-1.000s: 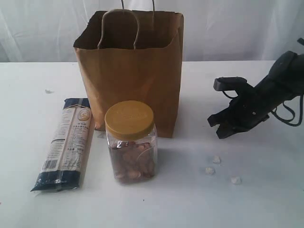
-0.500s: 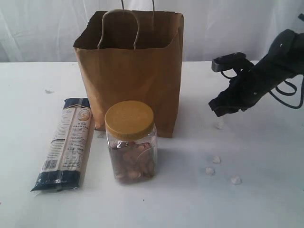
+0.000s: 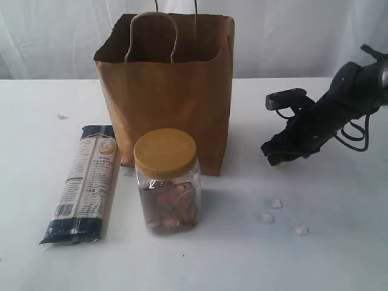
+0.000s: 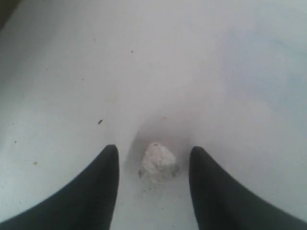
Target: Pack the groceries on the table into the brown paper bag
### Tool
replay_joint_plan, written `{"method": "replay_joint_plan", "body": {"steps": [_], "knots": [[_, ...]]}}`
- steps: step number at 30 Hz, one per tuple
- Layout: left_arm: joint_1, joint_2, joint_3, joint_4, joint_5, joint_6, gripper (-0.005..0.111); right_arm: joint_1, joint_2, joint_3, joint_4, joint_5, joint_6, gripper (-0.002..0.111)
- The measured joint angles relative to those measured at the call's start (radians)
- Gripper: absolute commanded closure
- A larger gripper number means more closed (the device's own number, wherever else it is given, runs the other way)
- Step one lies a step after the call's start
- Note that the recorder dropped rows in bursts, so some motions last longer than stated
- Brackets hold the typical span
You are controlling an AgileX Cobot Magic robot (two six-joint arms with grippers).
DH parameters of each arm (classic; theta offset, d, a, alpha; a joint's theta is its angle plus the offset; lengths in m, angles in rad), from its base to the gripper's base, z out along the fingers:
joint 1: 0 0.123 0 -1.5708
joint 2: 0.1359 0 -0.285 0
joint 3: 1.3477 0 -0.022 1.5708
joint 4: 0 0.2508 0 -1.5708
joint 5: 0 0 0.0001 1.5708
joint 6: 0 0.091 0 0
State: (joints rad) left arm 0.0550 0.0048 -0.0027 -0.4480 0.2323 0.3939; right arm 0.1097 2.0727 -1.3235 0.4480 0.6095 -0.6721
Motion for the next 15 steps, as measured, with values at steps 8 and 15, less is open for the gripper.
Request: {"method": "replay_joint_plan", "body": {"steps": [8, 15], "knots": [[0.0, 0.0, 0.0, 0.0, 0.0, 0.0, 0.107, 0.013, 0.009, 0.0, 0.02, -0.006, 0.005, 0.108], [0.0, 0.0, 0.0, 0.0, 0.0, 0.0, 0.107, 0.068, -0.055, 0.0, 0.048, 0.124, 0.084, 0.108]]}}
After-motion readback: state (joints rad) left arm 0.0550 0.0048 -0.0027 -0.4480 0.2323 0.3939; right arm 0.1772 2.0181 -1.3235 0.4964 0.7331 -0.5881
